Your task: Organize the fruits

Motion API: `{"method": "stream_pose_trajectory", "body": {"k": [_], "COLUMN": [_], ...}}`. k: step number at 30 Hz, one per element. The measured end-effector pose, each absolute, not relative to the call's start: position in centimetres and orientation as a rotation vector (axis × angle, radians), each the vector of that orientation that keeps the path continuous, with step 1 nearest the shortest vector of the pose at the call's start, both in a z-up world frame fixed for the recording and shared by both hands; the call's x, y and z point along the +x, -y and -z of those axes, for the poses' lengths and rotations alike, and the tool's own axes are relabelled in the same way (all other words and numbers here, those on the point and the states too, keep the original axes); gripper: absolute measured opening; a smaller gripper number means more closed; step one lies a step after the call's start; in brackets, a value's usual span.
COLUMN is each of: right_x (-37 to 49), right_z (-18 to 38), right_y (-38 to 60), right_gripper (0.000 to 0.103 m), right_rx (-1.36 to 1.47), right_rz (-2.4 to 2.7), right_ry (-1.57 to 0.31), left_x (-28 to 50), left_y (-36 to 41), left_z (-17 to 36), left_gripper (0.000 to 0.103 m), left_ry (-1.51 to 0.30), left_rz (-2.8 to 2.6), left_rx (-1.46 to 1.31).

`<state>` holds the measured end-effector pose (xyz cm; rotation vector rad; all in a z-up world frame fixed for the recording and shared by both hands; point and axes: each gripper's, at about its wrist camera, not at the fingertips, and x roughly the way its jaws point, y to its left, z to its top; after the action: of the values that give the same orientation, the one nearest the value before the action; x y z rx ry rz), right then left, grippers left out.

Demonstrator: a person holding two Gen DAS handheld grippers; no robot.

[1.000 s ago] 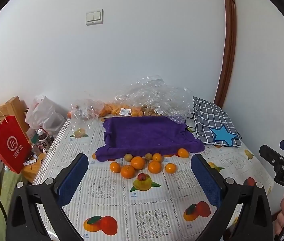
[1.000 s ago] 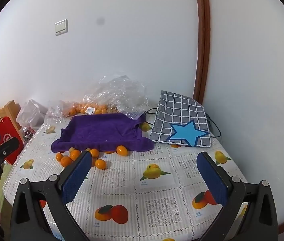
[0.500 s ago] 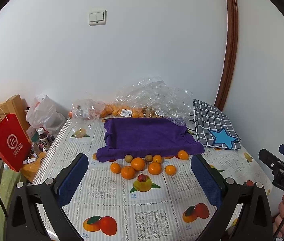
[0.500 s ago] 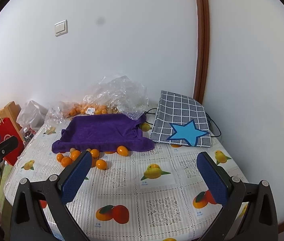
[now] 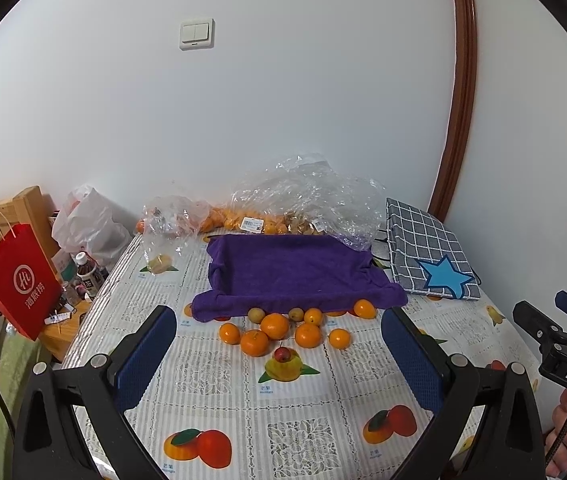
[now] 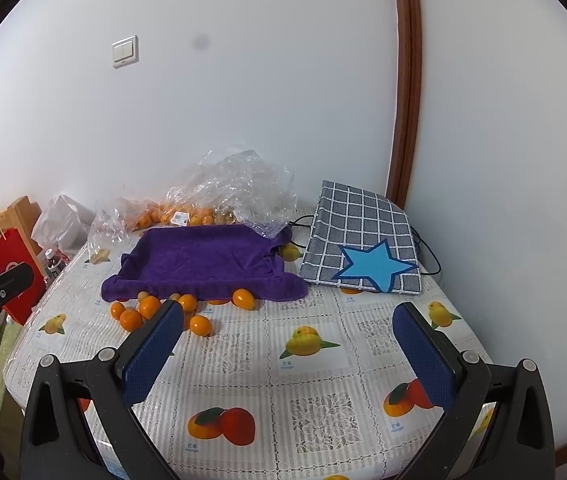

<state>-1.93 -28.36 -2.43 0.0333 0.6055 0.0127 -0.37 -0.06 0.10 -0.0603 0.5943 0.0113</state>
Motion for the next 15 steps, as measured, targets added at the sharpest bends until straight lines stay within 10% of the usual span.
{"method": "stream_pose_trajectory", "body": {"k": [15], "right_x": [-2.19], "right_z": [2.45], "right_y": [28.40], "right_gripper": [0.103], "right_rx": [0.036], "right_rz": [-0.012], "right_ry": [-0.599], "left_x": [-0.55], "left_y": [0.49], "left_z": [0.28], "left_gripper": [0.103], "left_ry": [-0.595], "left_rz": [-0.002], "left_rx": [-0.058]}}
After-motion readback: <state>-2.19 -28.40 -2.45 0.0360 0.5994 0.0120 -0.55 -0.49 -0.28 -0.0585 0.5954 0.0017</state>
